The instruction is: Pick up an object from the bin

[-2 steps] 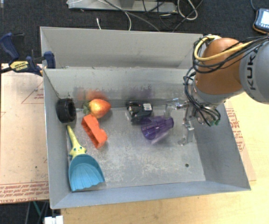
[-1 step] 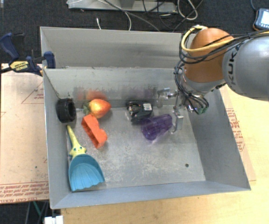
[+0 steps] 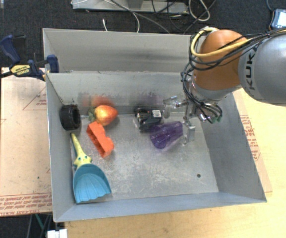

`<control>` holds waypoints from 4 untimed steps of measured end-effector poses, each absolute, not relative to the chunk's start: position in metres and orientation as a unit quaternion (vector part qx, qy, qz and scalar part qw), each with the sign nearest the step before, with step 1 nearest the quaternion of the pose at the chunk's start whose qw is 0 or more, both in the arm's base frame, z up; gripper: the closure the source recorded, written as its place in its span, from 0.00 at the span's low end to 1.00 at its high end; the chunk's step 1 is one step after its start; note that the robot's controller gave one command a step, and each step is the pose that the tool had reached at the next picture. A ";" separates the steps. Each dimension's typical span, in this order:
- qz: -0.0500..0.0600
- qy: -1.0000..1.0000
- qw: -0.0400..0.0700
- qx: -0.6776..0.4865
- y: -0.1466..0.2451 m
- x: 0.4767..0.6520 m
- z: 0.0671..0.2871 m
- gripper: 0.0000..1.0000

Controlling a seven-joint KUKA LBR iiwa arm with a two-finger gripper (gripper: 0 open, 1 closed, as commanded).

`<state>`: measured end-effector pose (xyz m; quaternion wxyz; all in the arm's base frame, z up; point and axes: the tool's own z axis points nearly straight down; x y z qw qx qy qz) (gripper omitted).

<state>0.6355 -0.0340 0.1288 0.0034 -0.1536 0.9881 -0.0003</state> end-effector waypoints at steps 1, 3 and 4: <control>0.002 0.996 0.011 -0.094 -0.027 0.650 0.075 0.00; 0.000 0.996 0.019 -0.090 -0.028 0.632 0.079 1.00; 0.000 0.996 0.014 -0.090 -0.028 0.629 0.109 1.00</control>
Offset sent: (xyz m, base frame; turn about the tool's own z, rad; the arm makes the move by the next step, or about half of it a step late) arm -0.0118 0.0057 -0.0588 0.1259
